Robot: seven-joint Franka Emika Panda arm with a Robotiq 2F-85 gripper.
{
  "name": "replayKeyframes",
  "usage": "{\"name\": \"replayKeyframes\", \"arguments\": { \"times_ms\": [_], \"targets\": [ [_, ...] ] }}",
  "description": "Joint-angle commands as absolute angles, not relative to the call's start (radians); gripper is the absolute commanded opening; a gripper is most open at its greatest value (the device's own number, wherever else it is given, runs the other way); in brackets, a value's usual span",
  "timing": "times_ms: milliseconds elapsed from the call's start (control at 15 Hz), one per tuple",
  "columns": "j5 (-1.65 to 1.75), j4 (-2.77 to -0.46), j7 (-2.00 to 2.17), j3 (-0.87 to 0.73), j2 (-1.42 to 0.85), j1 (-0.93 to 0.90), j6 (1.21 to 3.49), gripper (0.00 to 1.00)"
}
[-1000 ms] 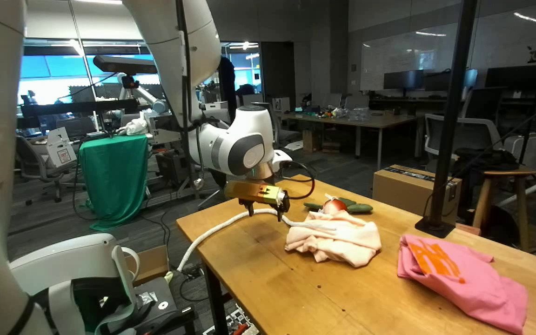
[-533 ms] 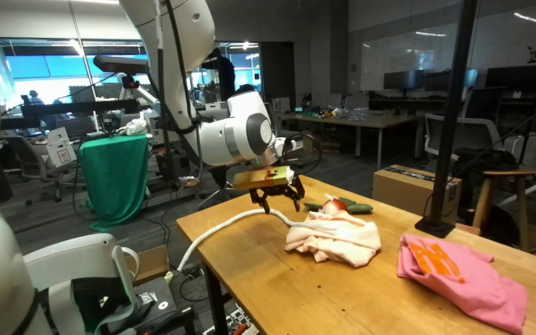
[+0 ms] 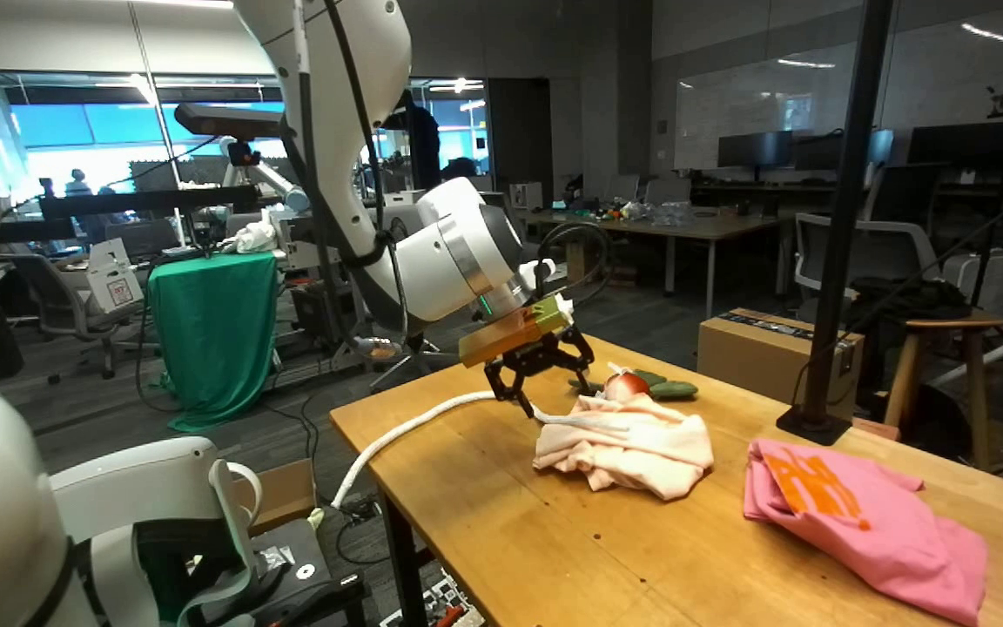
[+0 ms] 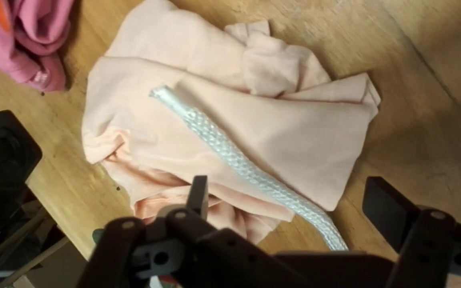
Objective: Separate the things on the heap
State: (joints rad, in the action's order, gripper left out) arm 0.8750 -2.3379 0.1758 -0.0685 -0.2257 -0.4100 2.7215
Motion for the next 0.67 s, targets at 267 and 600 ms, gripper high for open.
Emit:
{"name": "replayKeyframes", "arguments": {
  "times_ms": [267,600],
  "targets": [
    [1.124,-2.3,0.207,-0.102,-0.244,-0.419,2.718,1.0],
    [1.203,-2.297,0.181,-0.126,-0.252,-0.393,2.757,1.0]
  ]
}}
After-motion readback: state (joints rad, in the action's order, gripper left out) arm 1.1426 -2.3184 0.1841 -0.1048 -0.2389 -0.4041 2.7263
